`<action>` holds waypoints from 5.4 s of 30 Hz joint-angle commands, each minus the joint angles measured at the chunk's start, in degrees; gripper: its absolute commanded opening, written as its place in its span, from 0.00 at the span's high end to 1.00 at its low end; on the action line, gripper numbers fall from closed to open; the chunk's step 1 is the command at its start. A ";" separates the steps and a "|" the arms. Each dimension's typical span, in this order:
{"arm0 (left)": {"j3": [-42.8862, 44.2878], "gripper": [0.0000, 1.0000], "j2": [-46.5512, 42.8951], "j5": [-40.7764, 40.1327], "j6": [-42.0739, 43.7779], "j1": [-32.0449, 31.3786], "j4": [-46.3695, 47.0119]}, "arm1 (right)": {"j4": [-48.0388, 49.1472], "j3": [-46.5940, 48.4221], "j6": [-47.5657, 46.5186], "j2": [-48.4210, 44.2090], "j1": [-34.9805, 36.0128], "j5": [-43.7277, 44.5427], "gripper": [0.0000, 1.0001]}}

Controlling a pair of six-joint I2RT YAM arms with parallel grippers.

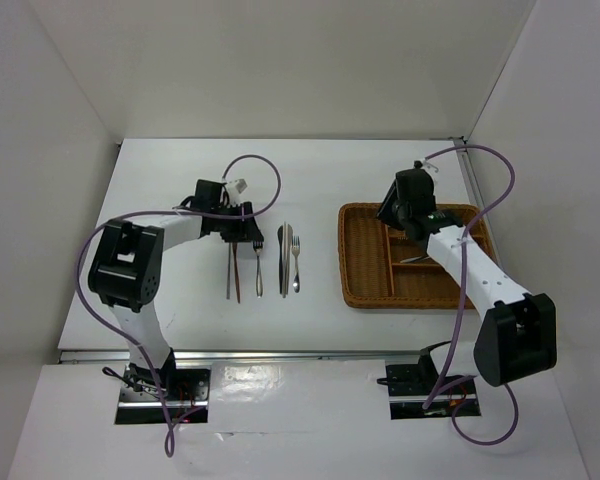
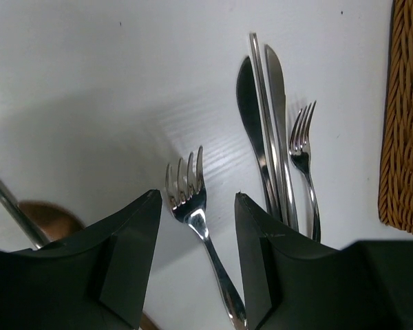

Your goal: Sort the eating utensils into containers

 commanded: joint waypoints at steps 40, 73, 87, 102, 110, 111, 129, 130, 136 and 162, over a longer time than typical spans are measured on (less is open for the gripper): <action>14.15 0.86 -2.29 18.35 -7.41 -3.78 5.26 | 12.80 11.67 -14.63 13.92 24.51 -17.80 0.45; 14.16 0.40 -10.63 3.15 -4.43 -5.63 -7.38 | -17.76 16.60 18.12 15.68 22.77 22.44 1.00; 7.31 0.39 -15.38 -1.34 -5.05 -4.57 -7.39 | -49.08 14.05 55.42 16.99 -9.48 25.44 1.00; 2.47 0.39 -19.86 -1.96 -5.05 -4.57 -5.01 | -46.08 17.56 50.96 25.97 -10.72 29.57 0.98; 2.47 0.39 -18.02 -0.12 -5.04 -4.57 -4.49 | -41.00 18.09 44.26 24.83 -10.72 28.52 0.68; 2.47 0.39 -17.32 0.41 -4.44 -4.57 -3.88 | -40.99 18.09 42.77 24.82 -10.72 28.52 0.64; 0.98 0.40 -8.18 -2.40 -6.79 -11.78 5.34 | -2.64 0.03 4.37 -2.67 -10.72 3.05 0.48; 0.45 0.40 -7.30 -2.40 -7.50 -11.78 6.66 | -0.23 -1.93 2.09 -4.17 -10.72 -0.28 0.48; -0.79 0.43 -2.65 -1.78 -10.23 -11.78 12.91 | 0.95 -4.24 -0.56 -6.73 -10.72 -3.65 0.49; 5.18 0.46 6.24 -5.90 -12.43 -15.30 8.09 | -1.44 -4.32 -1.19 -5.67 -10.72 1.09 0.49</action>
